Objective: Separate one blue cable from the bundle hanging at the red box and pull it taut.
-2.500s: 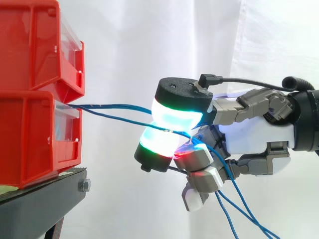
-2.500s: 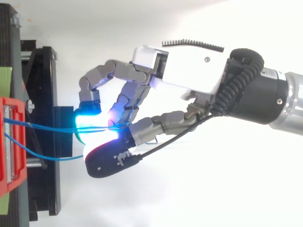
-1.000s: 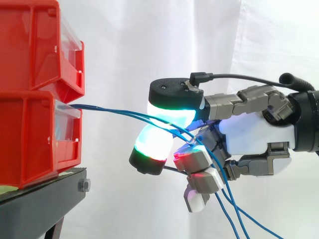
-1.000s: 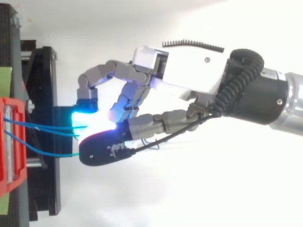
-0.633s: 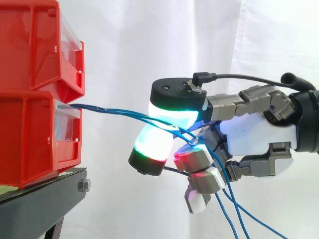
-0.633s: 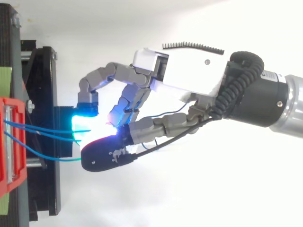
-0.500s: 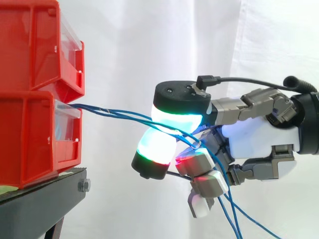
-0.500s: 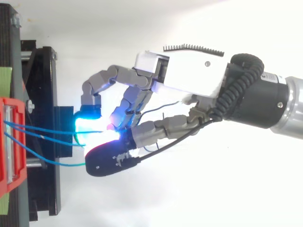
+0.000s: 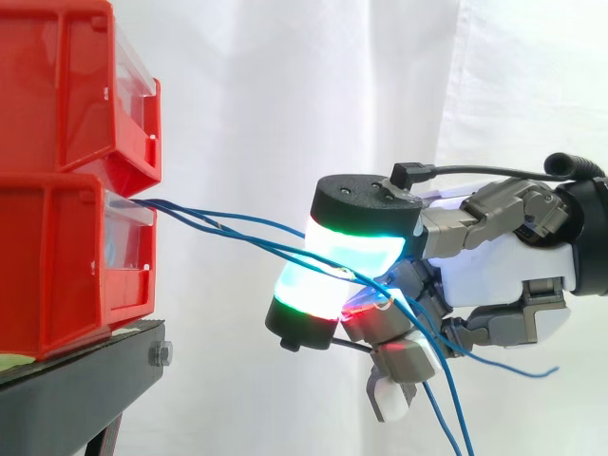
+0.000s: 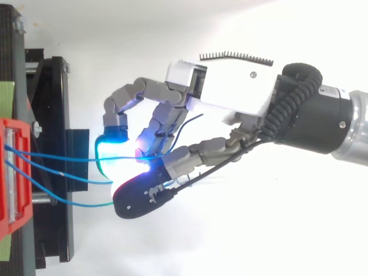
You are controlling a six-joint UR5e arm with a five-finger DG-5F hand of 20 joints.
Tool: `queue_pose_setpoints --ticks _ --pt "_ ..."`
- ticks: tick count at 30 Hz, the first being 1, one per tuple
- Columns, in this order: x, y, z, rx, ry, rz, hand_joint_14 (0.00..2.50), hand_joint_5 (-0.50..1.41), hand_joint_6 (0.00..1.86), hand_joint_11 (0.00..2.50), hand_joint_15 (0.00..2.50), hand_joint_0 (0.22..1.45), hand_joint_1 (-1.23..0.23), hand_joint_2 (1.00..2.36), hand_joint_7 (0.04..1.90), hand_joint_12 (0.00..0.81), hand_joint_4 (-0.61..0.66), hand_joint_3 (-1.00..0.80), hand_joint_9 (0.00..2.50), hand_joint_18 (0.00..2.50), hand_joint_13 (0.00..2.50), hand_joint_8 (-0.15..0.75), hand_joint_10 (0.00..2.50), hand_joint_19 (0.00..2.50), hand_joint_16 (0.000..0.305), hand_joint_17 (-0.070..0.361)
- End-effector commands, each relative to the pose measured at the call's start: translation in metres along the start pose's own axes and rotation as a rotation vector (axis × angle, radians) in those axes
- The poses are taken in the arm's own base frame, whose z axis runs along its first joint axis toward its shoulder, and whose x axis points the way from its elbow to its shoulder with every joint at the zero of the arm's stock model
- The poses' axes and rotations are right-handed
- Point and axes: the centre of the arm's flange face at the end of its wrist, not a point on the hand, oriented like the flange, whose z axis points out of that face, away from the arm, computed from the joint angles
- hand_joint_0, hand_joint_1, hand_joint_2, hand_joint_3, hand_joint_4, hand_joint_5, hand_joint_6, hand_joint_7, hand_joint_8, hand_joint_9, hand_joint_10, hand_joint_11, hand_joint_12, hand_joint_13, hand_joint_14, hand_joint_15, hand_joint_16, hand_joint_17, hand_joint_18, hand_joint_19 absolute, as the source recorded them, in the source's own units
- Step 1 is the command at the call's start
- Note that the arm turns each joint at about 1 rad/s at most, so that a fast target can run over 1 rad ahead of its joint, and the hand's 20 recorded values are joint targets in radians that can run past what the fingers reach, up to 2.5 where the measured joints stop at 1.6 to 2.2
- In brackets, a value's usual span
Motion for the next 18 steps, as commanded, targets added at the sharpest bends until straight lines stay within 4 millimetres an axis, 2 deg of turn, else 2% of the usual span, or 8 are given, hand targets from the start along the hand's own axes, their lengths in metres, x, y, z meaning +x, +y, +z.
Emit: queue_pose_setpoints --ticks 1,4,10,18 --pt "-0.001 0.000 -0.001 0.008 0.002 -0.004 0.03 -0.20 0.87 1.27 0.85 0.82 -0.87 1.00 1.18 0.403 0.24 -0.50 1.20 0.97 1.19 0.352 0.02 0.53 0.045 0.102" --pt "-0.001 -0.001 -0.002 0.018 0.004 -0.013 0.03 -0.19 0.87 1.25 0.85 0.80 -0.88 1.00 1.19 0.404 0.23 -0.50 1.20 0.98 1.20 0.356 0.02 0.51 0.045 0.101" --pt "-0.006 0.019 -0.009 0.008 0.001 -0.026 0.03 -0.19 0.87 1.25 0.86 0.72 -0.93 1.00 1.20 0.406 0.20 -0.50 1.19 0.96 1.19 0.358 0.02 0.52 0.045 0.101" --pt "-0.011 0.029 -0.016 0.023 0.002 -0.043 0.03 -0.18 0.87 1.23 0.85 0.66 -0.96 1.00 1.19 0.402 0.20 -0.50 1.17 0.94 1.17 0.356 0.02 0.52 0.045 0.102"
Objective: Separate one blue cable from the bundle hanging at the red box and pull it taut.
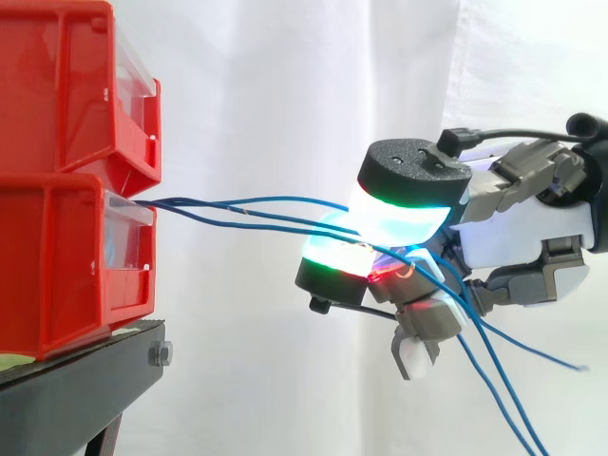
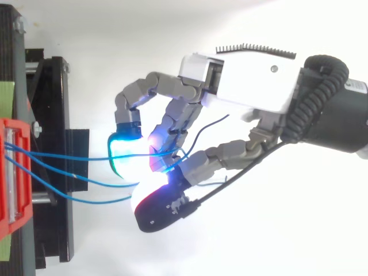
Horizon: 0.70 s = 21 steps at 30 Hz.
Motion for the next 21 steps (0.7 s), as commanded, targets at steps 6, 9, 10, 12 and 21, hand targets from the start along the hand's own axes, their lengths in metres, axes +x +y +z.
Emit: queue_pose_setpoints --ticks 6,9,10,12,21 --pt "-0.0013 0.0029 -0.0014 0.001 0.000 -0.004 0.03 -0.18 0.85 1.22 0.85 0.64 -0.94 1.00 1.19 0.408 0.20 -0.50 1.17 0.93 1.16 0.352 0.02 0.53 0.045 0.101" --pt "-0.0009 0.0022 -0.0008 -0.001 0.000 -0.006 0.03 -0.18 0.84 1.21 0.84 0.61 -0.91 1.00 1.18 0.410 0.20 -0.50 1.16 0.92 1.15 0.357 0.03 0.54 0.045 0.102" --pt "-0.0011 0.0023 -0.0007 -0.002 -0.002 -0.009 0.03 -0.18 0.84 1.20 0.84 0.60 -0.90 1.00 1.18 0.408 0.20 -0.50 1.17 0.92 1.15 0.359 0.03 0.55 0.045 0.101" --pt "-0.0019 0.0024 -0.0004 -0.003 -0.012 -0.020 0.03 -0.18 0.84 1.20 0.84 0.59 -0.86 1.00 1.17 0.409 0.20 -0.50 1.17 0.92 1.16 0.361 0.03 0.55 0.045 0.102" --pt "-0.0024 0.0036 0.0000 -0.003 -0.059 -0.047 0.03 -0.16 0.79 1.18 0.84 0.49 -0.67 1.00 1.15 0.443 0.22 -0.50 1.18 0.97 1.18 0.378 0.02 0.58 0.052 0.117"
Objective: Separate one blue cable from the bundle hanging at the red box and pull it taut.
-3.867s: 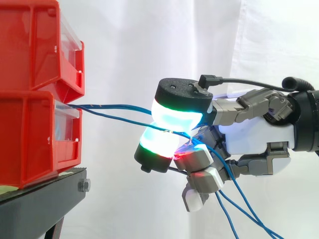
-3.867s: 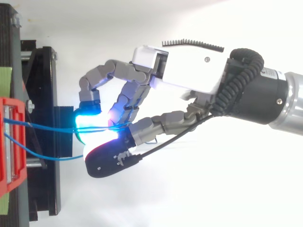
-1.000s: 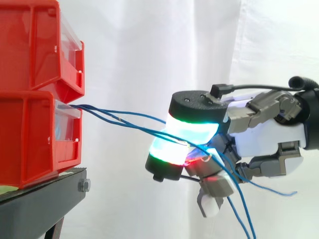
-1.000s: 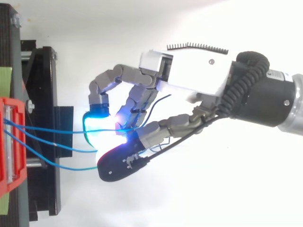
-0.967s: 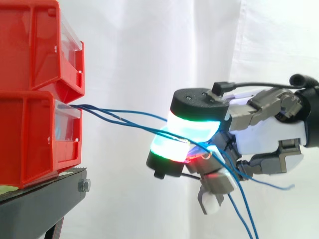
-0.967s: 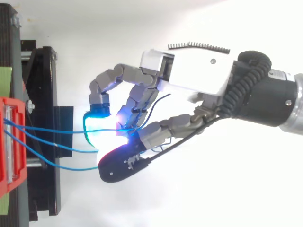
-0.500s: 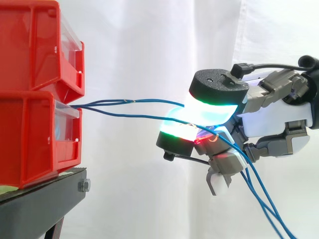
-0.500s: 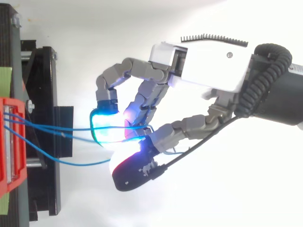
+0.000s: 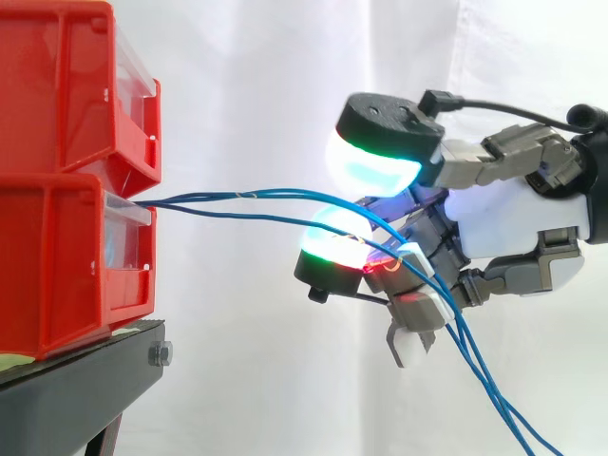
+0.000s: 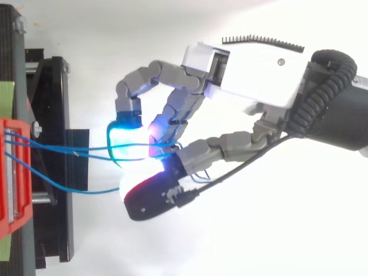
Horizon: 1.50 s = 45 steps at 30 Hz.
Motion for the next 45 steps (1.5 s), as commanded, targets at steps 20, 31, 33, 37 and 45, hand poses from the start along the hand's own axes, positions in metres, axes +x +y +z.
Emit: queue_pose_setpoints --ticks 20,31,33,37,45 --pt "0.011 -0.007 0.000 -0.035 -0.033 -0.046 0.03 -0.18 0.85 1.19 0.85 0.65 -0.81 1.02 1.22 0.418 0.11 -0.21 1.15 0.95 1.16 0.359 0.02 0.60 0.048 0.109" --pt "0.021 -0.006 0.000 -0.043 -0.047 -0.100 0.03 -0.19 0.86 1.20 0.83 0.75 -0.90 1.01 1.22 0.411 0.06 -0.41 1.13 0.93 1.13 0.359 0.03 0.56 0.048 0.108" --pt "0.024 -0.006 -0.001 -0.042 -0.042 -0.102 0.03 -0.19 0.86 1.20 0.83 0.78 -0.90 1.00 1.23 0.406 0.06 -0.47 1.13 0.92 1.12 0.355 0.02 0.55 0.048 0.107" --pt "0.026 -0.005 -0.002 -0.039 -0.047 -0.102 0.03 -0.19 0.87 1.18 0.83 0.82 -0.91 1.00 1.24 0.399 0.07 -0.50 1.13 0.90 1.11 0.346 0.03 0.54 0.047 0.105" --pt "0.033 -0.004 -0.004 -0.036 -0.047 -0.104 0.03 -0.18 0.82 1.16 0.84 0.57 -0.61 1.00 1.18 0.431 0.17 -0.50 1.16 0.95 1.15 0.358 0.02 0.63 0.049 0.110"
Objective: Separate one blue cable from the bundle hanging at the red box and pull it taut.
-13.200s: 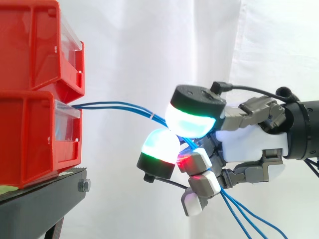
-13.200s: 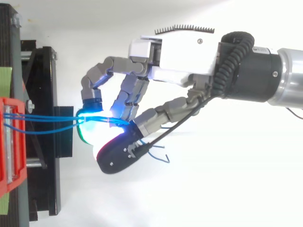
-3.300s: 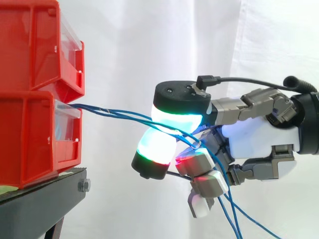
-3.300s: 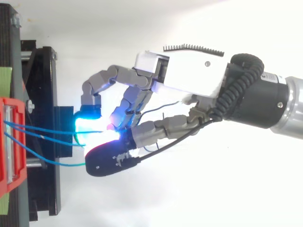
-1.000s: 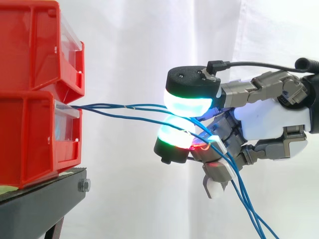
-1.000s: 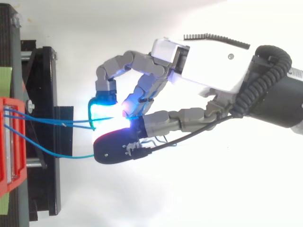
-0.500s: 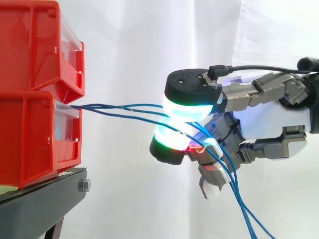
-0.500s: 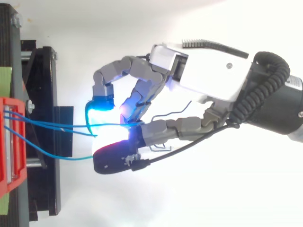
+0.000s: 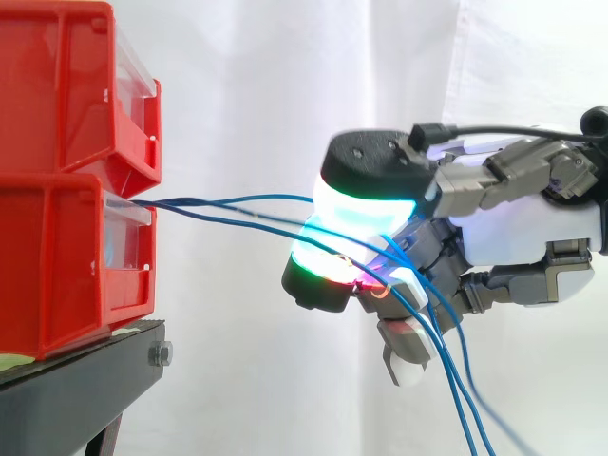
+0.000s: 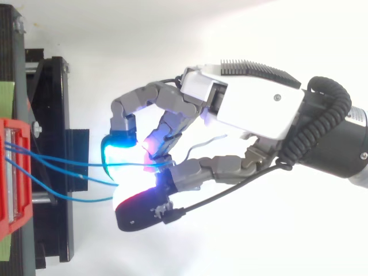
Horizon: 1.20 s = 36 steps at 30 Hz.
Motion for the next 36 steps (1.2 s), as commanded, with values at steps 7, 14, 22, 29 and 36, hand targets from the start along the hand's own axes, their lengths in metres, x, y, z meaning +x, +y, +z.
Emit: queue_pose_setpoints --ticks 7,14,22,29,36 --pt "0.005 0.000 -0.003 0.005 -0.005 -0.002 0.03 -0.16 0.80 1.15 0.85 0.59 -0.54 1.00 1.19 0.423 0.17 -0.50 1.21 0.98 1.18 0.361 0.02 0.65 0.049 0.111" --pt "0.014 -0.011 -0.006 -0.013 -0.004 0.006 0.03 -0.16 0.80 1.16 0.86 0.63 -0.63 1.01 1.23 0.424 0.15 -0.37 1.20 0.98 1.20 0.367 0.02 0.64 0.049 0.110" --pt "0.017 -0.017 -0.008 -0.014 -0.009 0.008 0.03 -0.19 0.85 1.19 0.85 0.67 -0.81 1.02 1.23 0.422 0.13 -0.23 1.14 0.97 1.17 0.362 0.02 0.60 0.049 0.110" --pt "0.017 -0.017 -0.008 -0.014 -0.009 0.008 0.03 -0.19 0.87 1.19 0.84 0.83 -0.94 1.00 1.22 0.402 0.07 -0.49 1.13 0.90 1.12 0.342 0.03 0.55 0.047 0.105" --pt "0.017 -0.017 -0.008 -0.014 -0.009 0.008 0.03 -0.19 0.86 1.18 0.78 0.81 -0.92 1.00 1.17 0.368 0.09 -0.50 1.08 0.78 0.99 0.296 0.03 0.46 0.047 0.105"
